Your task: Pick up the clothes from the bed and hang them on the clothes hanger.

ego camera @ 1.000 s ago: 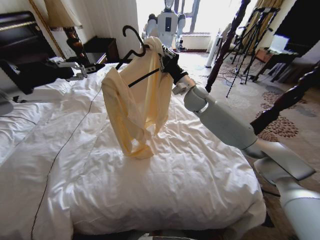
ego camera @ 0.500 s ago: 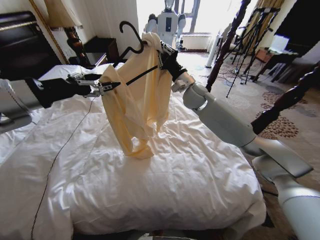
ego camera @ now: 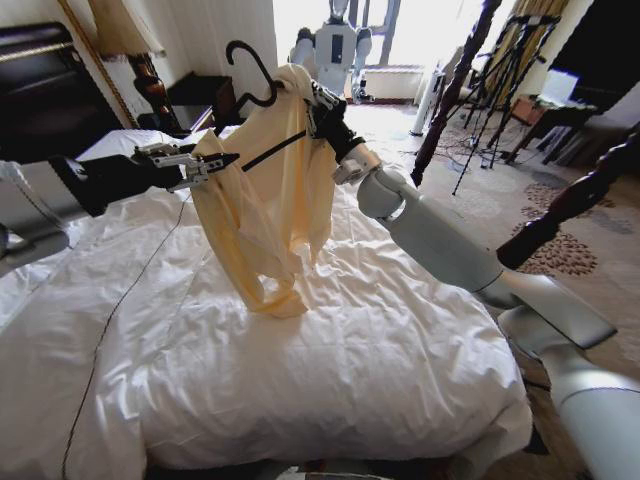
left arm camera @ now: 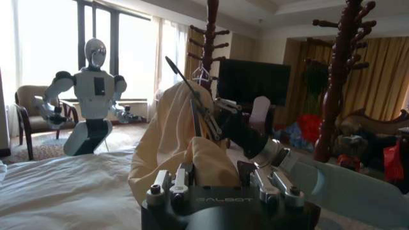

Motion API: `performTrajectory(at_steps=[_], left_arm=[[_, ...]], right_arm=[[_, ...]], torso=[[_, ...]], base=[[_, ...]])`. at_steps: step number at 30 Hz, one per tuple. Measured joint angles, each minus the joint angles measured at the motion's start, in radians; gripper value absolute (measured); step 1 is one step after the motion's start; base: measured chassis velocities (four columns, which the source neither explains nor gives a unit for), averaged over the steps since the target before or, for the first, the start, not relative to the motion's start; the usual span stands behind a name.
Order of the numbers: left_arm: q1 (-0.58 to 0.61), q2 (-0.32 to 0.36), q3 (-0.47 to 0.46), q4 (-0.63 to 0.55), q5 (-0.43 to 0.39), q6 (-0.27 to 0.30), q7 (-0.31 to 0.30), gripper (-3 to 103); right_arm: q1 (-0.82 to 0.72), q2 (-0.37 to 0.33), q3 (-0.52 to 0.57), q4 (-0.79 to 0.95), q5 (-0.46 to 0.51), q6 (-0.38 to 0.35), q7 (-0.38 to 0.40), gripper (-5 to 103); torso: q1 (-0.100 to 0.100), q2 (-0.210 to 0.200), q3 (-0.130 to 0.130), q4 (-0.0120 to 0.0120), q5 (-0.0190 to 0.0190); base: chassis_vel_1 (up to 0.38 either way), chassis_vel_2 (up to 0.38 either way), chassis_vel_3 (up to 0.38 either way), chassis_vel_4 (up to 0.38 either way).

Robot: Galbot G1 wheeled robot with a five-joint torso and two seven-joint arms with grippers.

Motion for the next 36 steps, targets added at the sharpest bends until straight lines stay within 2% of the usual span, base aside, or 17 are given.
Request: performTrajectory(at_steps=[3,6,10,12,23,36], left_arm=[[-0.002,-0.001,0.002,-0.002,0.019,-0.011,0.001,32],[-0.007,0.001,0.003,-0.002,0.025,-0.016,0.001,28],[-0.016,0.011,0.003,0.001,0.031,-0.023,0.001,7],[-0.017,0.013,0.003,0.001,0.032,-0.025,0.000,4],[-0.021,0.031,-0.005,-0.002,0.034,-0.037,-0.002,4],[-0.017,0.009,-0.005,0.030,0.090,-0.046,-0.002,4]], right_arm=[[0.001,0.000,-0.006,0.008,0.000,-0.011,0.008,0],[0.001,0.000,-0.012,0.015,0.001,-0.020,0.014,0],[0.001,0.013,-0.024,0.023,0.001,-0.040,0.027,0],[0.001,0.020,-0.025,0.023,0.002,-0.045,0.031,0],[0.010,0.091,-0.064,0.012,-0.002,-0.086,0.052,0],[-0.007,0.065,-0.081,0.038,0.027,-0.103,0.069,0]], torso=[[0.000,0.000,0.000,0.0000,0.0000],[0.000,0.000,0.000,-0.0001,0.0000],[0.000,0.000,0.000,-0.0001,0.0001],[0.000,0.000,0.000,-0.0001,0.0000],[0.000,0.000,0.000,0.0002,-0.0001],[0.000,0.000,0.000,-0.0003,0.0002]], base=[[0.000,0.000,0.000,0.000],[0.000,0.000,0.000,0.000],[0.000,0.000,0.000,0.000],[0.000,0.000,0.000,0.000],[0.000,0.000,0.000,0.000],[0.000,0.000,0.000,0.000]])
